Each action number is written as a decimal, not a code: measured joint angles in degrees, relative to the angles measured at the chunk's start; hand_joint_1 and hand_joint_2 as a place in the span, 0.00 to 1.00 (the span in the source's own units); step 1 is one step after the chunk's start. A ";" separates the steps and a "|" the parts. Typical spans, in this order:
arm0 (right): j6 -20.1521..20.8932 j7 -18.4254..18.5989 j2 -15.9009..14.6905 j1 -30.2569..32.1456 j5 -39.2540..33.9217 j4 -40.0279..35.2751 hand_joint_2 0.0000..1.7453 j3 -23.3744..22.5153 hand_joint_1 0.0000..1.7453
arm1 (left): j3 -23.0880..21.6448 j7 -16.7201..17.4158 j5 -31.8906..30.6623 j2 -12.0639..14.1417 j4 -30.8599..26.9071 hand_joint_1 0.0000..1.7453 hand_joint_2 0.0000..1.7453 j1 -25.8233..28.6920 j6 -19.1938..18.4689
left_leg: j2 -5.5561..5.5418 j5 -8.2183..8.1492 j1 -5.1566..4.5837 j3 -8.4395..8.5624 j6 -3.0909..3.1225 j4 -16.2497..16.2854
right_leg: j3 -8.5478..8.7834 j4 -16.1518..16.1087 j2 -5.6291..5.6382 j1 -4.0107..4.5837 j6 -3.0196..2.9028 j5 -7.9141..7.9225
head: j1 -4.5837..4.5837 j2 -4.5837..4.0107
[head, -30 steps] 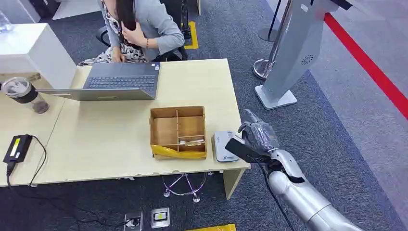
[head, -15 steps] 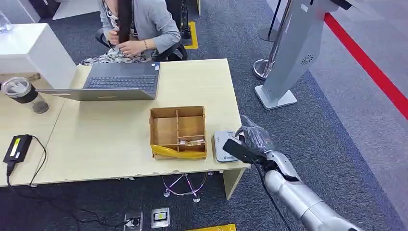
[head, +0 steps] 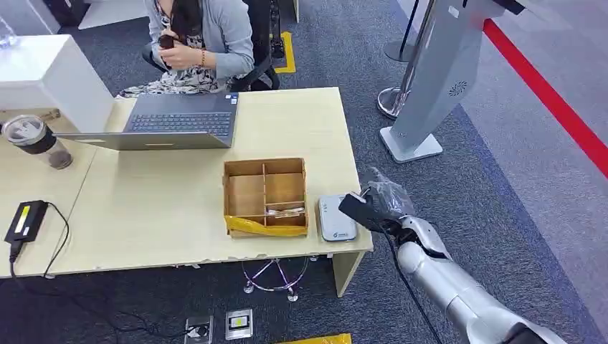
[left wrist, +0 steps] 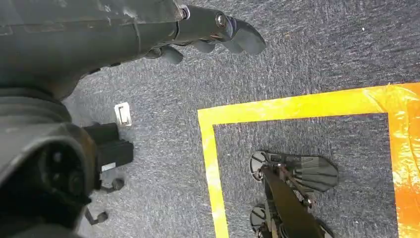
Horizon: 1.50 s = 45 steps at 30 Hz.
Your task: Pass the card to the sensor for recognition and then transmit it.
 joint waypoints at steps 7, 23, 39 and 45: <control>-0.11 -0.98 0.88 0.01 0.70 1.75 1.00 0.20 1.00 | 0.00 0.22 0.02 -0.04 0.00 0.00 0.00 0.00 0.26 | 0.01 0.00 0.00 0.00 0.00 0.00 | 0.00 0.00 0.02 0.00 0.00 0.00 | 0.00 0.00; 0.48 1.86 1.82 -0.21 2.97 -2.80 1.00 -0.31 1.00 | 0.02 0.59 0.07 -0.42 0.00 0.00 0.00 0.02 0.37 | 0.01 0.00 0.00 0.01 0.00 0.00 | 0.01 0.01 0.02 0.00 0.00 0.00 | 0.00 0.00; 0.76 2.91 1.66 -3.72 5.90 -4.83 1.00 -1.09 1.00 | 0.02 0.77 0.09 -0.44 0.00 0.00 0.00 0.02 0.81 | 0.08 0.00 0.00 0.02 0.00 0.00 | 0.00 0.01 0.06 0.00 -0.01 0.02 | 0.02 0.00; 2.01 4.55 1.88 -6.36 7.74 -4.87 1.00 -1.16 1.00 | 0.02 0.77 -0.67 -0.50 0.00 0.00 0.00 0.02 0.47 | 0.09 0.01 -0.01 -0.01 0.00 0.00 | 0.00 0.04 0.05 0.00 0.00 0.03 | 0.00 0.00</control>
